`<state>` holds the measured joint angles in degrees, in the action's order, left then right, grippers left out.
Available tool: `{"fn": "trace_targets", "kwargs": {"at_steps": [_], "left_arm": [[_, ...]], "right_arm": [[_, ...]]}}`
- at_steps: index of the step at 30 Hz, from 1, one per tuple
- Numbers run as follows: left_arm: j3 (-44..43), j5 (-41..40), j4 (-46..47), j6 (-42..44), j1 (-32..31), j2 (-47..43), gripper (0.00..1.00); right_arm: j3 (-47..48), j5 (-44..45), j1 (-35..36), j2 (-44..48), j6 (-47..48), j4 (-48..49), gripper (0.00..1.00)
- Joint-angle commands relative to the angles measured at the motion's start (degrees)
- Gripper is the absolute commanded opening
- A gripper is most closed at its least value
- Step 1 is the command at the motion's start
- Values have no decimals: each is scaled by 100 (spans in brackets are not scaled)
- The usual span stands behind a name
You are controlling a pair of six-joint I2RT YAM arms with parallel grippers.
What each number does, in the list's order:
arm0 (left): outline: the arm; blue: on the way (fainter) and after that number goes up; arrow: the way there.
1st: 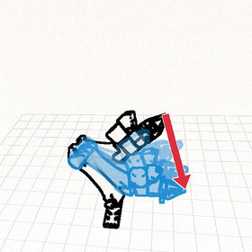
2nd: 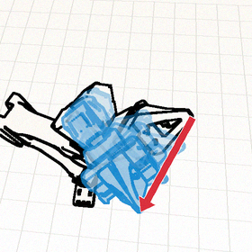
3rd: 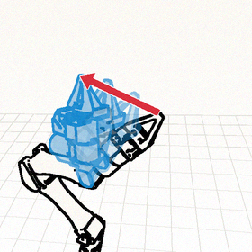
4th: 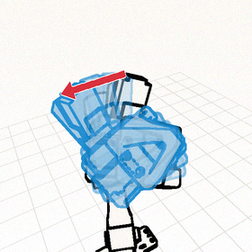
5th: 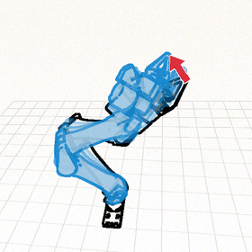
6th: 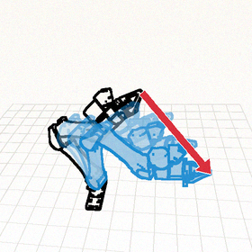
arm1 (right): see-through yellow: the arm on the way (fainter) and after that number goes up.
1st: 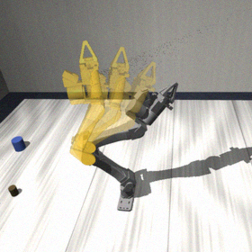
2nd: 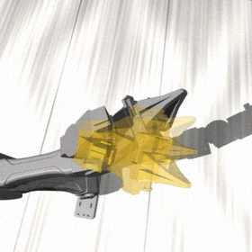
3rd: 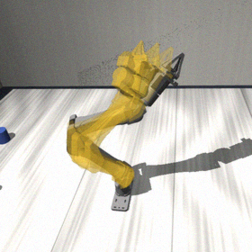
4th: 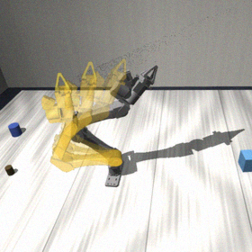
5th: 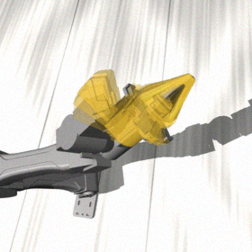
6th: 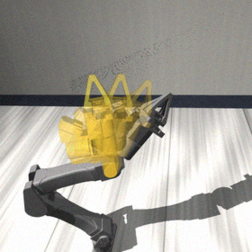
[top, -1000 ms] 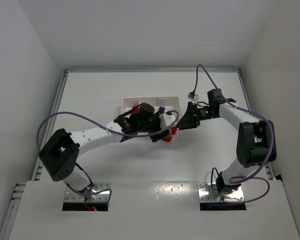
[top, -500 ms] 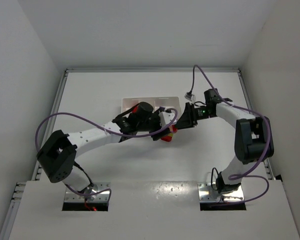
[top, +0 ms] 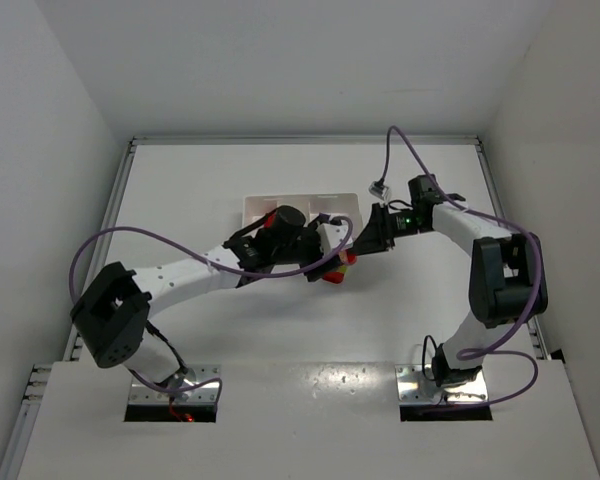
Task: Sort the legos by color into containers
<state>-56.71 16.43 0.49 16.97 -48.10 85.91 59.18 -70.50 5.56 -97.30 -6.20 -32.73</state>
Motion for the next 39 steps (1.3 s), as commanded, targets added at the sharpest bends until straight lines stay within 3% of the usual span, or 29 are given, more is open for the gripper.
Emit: {"fn": "trace_targets", "kwargs": {"at_steps": [1, 13, 14, 15, 17, 18, 20, 21, 23, 28, 33, 36, 39], "left_arm": [[221, -78, 197, -326, -42, -373, 6], [1047, -236, -40, -379, -42, -961, 3], [1048, -236, -110, -379, -42, -962, 10], [1100, -236, -163, -379, -42, -910, 27], [1100, -175, -321, -379, -42, -831, 44], [1100, -96, -391, -379, -42, -830, 58], [1100, 236, -444, -519, 133, -777, 67], [1100, 369, -445, -572, 186, -777, 85], [1031, 711, -445, -703, 265, -664, 94], [679, 1950, -43, -1660, 818, -663, 97], [65, 3801, 1143, -3978, 1687, -163, 91], [-76, 4157, 2462, -5409, 1909, 215, 87], [-401, 4474, 2631, -5713, 1909, 592, 85]], "right_arm": [[314, -175, -143, 228, 611, -189, 0], [366, -175, -442, 334, 954, -541, 0], [366, -175, -442, 334, 954, -594, 0], [366, -175, -442, 334, 954, -594, 0], [366, -245, -390, 334, 954, -594, 0], [366, -315, -389, 334, 954, -594, 0], [437, -368, -337, 282, 1137, -672, 0], [498, -446, -337, 281, 1190, -725, 0], [550, -578, -337, 220, 1278, -778, 0], [551, -816, -337, 167, 1428, -831, 0], [761, -1115, -275, 53, 1674, -963, 0], [911, -1290, -205, 1, 1674, -963, 0], [1051, -1344, -100, -52, 1674, -963, 0]]}}
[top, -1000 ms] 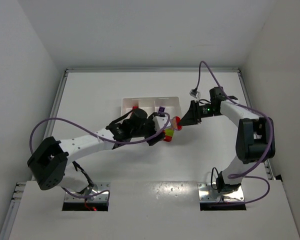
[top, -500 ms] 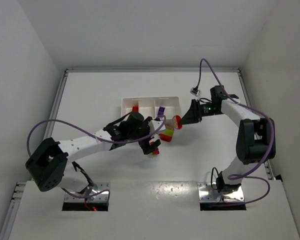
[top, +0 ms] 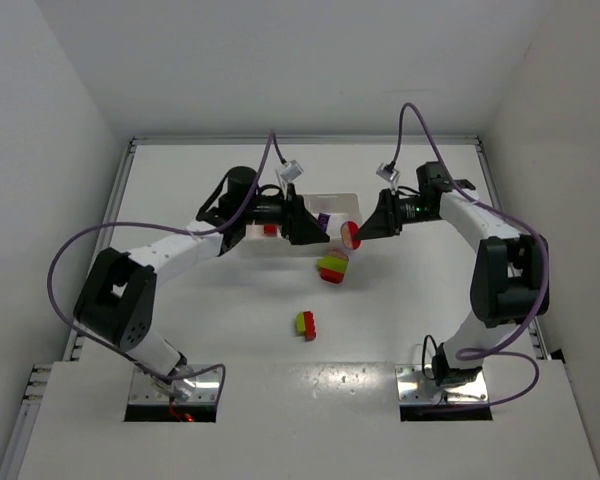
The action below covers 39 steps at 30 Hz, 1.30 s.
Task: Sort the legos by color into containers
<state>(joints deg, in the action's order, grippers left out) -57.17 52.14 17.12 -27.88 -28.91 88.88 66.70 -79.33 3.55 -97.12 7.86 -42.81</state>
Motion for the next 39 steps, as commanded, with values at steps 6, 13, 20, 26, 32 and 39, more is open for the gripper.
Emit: {"fn": "trace_targets", "kwargs": {"at_steps": [6, 13, 20, 26, 32, 39], "left_arm": [[-786, 1228, 1135, -1448, -10, 700, 84], [-1288, 1387, 363, -861, -177, 973, 76], [-1455, 1386, -341, -236, -230, 1079, 51], [-1455, 1387, -455, -130, -230, 1079, 13], [-1254, 1281, -517, 37, -177, 860, 2], [-806, 1167, -693, 230, 121, 517, 0]], "right_arm": [[353, -522, 207, -70, 58, 246, 0], [353, -522, 260, -17, -240, 528, 0], [353, -522, 260, -17, -556, 835, 0], [353, -470, 260, -17, -610, 958, 0], [300, -355, -100, 35, -610, 958, 0], [177, -302, -741, 150, -557, 1011, 0]]}}
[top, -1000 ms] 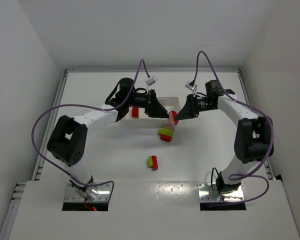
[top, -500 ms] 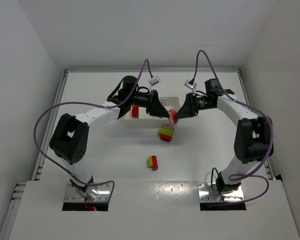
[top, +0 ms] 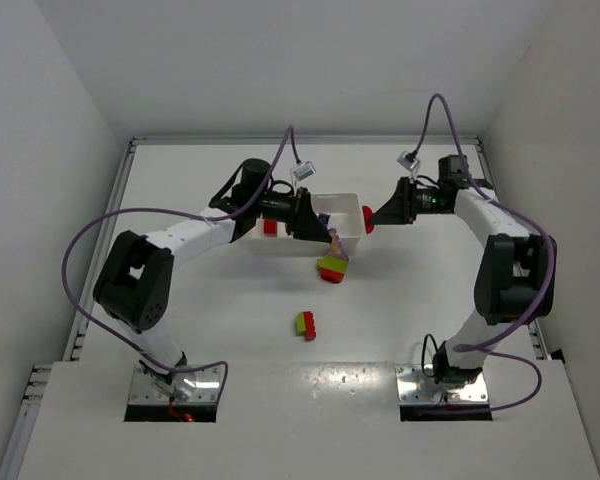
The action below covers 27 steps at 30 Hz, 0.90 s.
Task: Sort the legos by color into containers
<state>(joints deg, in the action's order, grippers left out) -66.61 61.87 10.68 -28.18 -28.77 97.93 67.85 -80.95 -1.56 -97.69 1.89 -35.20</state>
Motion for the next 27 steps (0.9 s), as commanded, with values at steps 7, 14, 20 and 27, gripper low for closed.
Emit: {"fn": "trace_targets", "kwargs": {"at_steps": [7, 14, 20, 27], "left_arm": [[-219, -1760, -179, 611, 162, -320, 1], [-1644, -3154, -909, 999, 39, 884, 14], [-2004, -3461, -1199, 999, 39, 1615, 38], [-1953, -2909, -972, 1000, 117, 1318, 69]], "right_arm": [[201, 236, -626, 417, 923, -521, 0], [255, 1054, -521, 1005, 1340, -1050, 0], [202, 1388, -520, 1331, 1077, -761, 0], [194, 1624, -336, 1384, 95, 55, 0]]}}
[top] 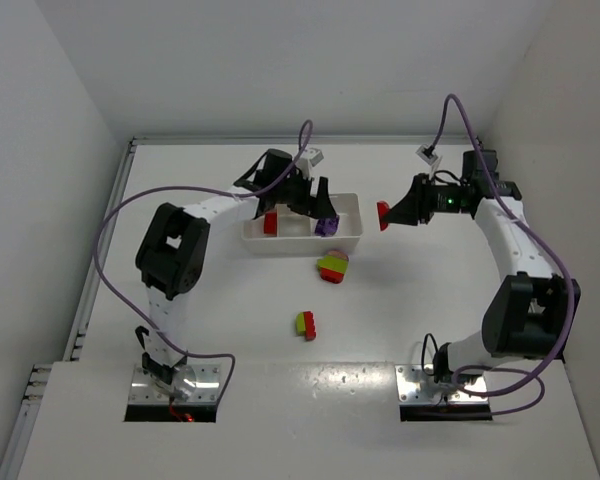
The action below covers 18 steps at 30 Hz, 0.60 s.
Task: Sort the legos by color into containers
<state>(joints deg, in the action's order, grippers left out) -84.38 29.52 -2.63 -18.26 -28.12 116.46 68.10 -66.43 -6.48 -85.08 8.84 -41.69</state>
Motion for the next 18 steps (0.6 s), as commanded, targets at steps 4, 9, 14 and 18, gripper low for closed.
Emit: {"fn": "trace_targets", "kwargs": {"at_steps": [4, 9, 14, 18], "left_arm": [[-61, 502, 694, -344, 394, -1282, 95], [-436, 63, -261, -355, 1218, -2118, 98], [323, 949, -827, -547, 2581, -2751, 100], [861, 1741, -1176, -478, 3636, -2954, 100]], "right_arm": [[177, 517, 577, -96, -1270, 1740, 0], [878, 1097, 1288, -1009, -1929, 2631, 0], [2118, 1510, 2290, -2283, -1816, 2553, 0], [3479, 1801, 2844, -3329, -1710, 2130, 0]]}}
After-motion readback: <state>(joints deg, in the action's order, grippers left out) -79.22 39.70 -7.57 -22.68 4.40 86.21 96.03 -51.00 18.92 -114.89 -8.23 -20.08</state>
